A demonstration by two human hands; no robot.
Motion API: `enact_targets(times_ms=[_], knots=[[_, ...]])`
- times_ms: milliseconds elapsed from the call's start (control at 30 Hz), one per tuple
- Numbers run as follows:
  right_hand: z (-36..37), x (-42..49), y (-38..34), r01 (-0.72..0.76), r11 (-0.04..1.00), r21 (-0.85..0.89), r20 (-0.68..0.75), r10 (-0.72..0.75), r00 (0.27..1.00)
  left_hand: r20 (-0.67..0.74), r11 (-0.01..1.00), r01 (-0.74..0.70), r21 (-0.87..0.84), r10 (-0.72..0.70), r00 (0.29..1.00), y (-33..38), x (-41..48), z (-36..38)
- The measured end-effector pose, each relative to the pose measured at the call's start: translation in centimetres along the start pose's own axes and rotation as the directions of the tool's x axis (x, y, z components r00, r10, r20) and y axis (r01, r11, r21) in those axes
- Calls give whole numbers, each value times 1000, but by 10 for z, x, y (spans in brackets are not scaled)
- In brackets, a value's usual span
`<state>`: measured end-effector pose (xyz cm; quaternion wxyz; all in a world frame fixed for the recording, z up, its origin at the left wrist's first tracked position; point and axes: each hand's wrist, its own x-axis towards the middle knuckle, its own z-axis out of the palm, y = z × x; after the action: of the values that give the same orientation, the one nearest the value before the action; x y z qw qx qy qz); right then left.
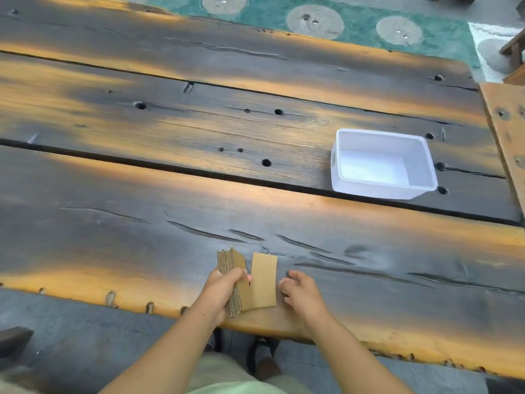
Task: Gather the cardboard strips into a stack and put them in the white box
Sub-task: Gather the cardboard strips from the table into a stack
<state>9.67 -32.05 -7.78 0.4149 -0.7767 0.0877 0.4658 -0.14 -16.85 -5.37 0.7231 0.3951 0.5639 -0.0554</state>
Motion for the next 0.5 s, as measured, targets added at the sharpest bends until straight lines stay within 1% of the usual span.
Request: enact_targets(times_ms=[200,267,500], knots=[[1,14,-9,-51,998,-39,117,55,992,-27,999,-30,-19,29,999,-8,3,6],[4,20,-7,-42,998,-49,117,47,992,-32,1000,-14,-25,14,999,-12,6,3],[8,23,2,-9,995,-100,41,13,999,-34,997,15,-77,-18,999,-22,6,1]])
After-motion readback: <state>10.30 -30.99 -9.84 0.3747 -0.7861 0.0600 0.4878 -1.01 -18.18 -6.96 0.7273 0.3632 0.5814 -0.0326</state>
